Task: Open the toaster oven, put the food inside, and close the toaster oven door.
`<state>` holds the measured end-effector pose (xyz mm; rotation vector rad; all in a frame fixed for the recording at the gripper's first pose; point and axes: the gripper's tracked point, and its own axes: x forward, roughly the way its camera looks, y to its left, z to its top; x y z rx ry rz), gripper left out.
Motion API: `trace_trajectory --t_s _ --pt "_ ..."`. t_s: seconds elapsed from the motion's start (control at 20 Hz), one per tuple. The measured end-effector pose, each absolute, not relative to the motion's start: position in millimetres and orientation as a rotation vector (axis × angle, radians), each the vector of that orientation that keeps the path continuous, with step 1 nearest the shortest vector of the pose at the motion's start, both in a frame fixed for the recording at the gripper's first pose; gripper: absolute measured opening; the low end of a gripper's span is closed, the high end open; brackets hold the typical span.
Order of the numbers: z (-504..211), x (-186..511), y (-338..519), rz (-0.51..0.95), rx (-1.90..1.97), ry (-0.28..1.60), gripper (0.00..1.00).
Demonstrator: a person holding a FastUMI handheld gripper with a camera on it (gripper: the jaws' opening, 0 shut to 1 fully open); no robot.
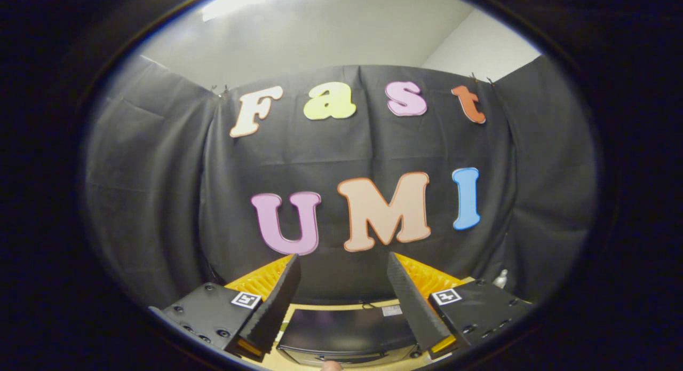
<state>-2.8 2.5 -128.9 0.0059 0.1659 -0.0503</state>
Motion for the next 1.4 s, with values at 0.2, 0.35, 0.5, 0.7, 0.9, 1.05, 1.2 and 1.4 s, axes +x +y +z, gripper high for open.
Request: trace_trajectory --t_s 0.2,0.35,0.5,0.7,0.9,1.05,1.2,1.4 --pt "-220 -2 15 -0.026 0.042 0.295 0.99" --pt "-279 -7 11 -0.04 0.03 0.391 1.0" --pt "-329 -14 7 -0.063 -0.009 0.477 1.0" --pt "-372 -27 2 -0.079 -0.042 0.546 1.0" --pt "-391 -37 -1 -0.089 -0.031 0.549 1.0" --pt "-397 -46 -5 -0.116 -0.024 0.56 1.0" --pt "-395 -56 -5 -0.126 -0.027 0.552 1.0" --pt "-393 -74 -5 -0.128 -0.057 0.546 1.0"
